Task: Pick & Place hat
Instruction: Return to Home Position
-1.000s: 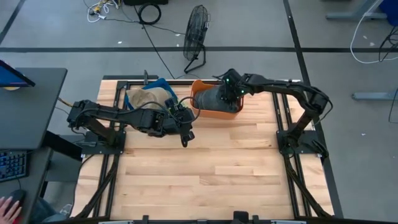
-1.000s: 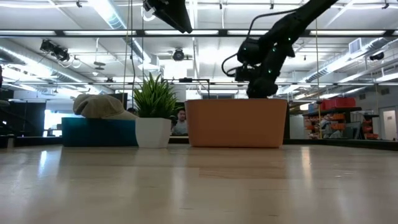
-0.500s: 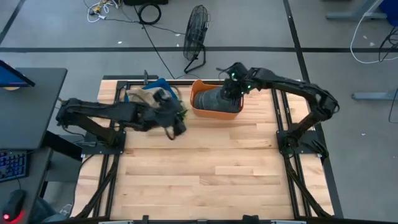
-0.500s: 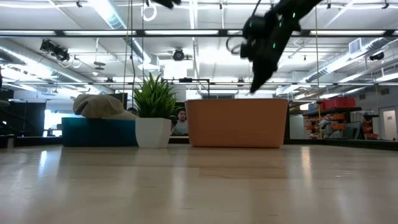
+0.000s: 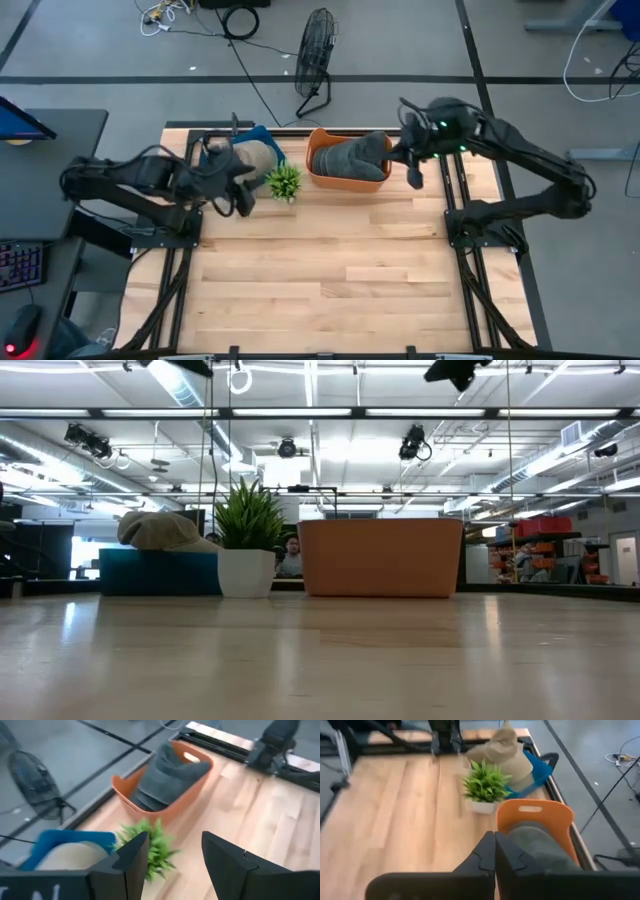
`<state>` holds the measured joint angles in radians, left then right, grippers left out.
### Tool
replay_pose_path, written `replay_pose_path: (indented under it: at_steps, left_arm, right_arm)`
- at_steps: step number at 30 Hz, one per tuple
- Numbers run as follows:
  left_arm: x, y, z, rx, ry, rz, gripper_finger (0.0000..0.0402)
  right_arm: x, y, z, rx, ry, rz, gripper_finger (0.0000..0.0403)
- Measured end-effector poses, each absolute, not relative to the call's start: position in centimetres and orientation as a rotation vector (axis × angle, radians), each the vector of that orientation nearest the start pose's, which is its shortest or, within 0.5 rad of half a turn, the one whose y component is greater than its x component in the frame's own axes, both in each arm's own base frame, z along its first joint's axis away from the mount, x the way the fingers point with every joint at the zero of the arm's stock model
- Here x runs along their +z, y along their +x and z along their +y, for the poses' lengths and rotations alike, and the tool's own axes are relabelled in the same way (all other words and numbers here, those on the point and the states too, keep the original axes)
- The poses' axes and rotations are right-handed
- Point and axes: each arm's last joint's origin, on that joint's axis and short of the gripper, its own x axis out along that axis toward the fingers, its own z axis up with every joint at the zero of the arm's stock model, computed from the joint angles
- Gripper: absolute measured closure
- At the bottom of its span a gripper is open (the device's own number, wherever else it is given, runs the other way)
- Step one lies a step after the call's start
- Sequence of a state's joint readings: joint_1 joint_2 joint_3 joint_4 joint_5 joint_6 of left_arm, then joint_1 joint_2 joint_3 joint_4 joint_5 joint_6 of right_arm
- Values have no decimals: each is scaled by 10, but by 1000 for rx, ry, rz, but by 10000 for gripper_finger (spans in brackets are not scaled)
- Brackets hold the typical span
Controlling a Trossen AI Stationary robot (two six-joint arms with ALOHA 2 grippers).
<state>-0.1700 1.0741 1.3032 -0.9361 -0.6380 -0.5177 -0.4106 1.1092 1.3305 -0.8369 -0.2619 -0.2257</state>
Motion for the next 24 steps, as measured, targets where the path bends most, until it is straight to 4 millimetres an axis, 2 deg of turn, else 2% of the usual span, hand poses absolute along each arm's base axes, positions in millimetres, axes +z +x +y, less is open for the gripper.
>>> replay_pose_path:
  at_steps: [3,7,11,17,24]
  left_arm:
    - [360,188,-16,557,-248,471,214]
    - [323,185,-16,488,-278,411,214]
    - [305,166,-11,503,-321,370,214]
    - [282,136,-2,504,-382,231,219]
    - [243,123,-1,439,-458,108,225]
  right_arm:
    - [389,176,-65,-89,39,534,403]
    - [364,154,-54,-105,99,472,403]
    - [344,130,-45,-135,116,367,403]
    - [308,107,-35,-135,138,221,403]
    - [266,99,-29,-36,221,109,403]
